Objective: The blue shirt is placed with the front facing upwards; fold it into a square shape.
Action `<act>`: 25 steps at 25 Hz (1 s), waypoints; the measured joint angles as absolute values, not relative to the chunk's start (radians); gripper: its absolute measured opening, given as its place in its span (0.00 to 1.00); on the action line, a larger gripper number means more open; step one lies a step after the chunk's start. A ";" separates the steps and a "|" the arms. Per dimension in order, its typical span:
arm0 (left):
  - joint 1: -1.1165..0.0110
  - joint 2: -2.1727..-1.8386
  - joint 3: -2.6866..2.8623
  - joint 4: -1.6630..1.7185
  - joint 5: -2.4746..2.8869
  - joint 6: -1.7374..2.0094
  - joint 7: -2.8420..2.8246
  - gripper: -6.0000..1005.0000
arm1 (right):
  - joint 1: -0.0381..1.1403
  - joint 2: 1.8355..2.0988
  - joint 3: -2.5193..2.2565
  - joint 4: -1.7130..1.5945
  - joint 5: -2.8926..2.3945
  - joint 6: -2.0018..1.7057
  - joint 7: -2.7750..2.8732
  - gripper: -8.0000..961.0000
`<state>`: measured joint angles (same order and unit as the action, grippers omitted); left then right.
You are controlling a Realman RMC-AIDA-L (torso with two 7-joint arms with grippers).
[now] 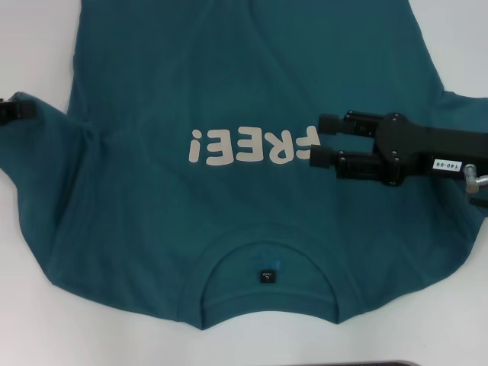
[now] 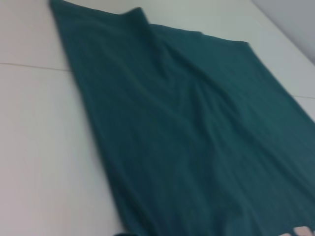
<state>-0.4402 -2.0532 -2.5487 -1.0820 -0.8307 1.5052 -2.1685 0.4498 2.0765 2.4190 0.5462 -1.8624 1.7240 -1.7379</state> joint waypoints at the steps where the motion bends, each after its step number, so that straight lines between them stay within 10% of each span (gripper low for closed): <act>1: -0.444 -2.056 -2.551 -1.084 -0.831 1.511 -2.169 0.01 | 0.450 2.077 2.419 0.546 -1.863 1.724 -1.738 0.81; 25: -0.476 -2.098 -2.543 -1.100 -0.883 1.561 -2.176 0.01 | 0.451 2.077 2.419 0.546 -1.865 1.723 -1.738 0.80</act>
<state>-0.4757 -2.0977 -2.5434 -1.1002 -0.8835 1.5609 -2.1762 0.4512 2.0768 2.4190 0.5460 -1.8654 1.7229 -1.7381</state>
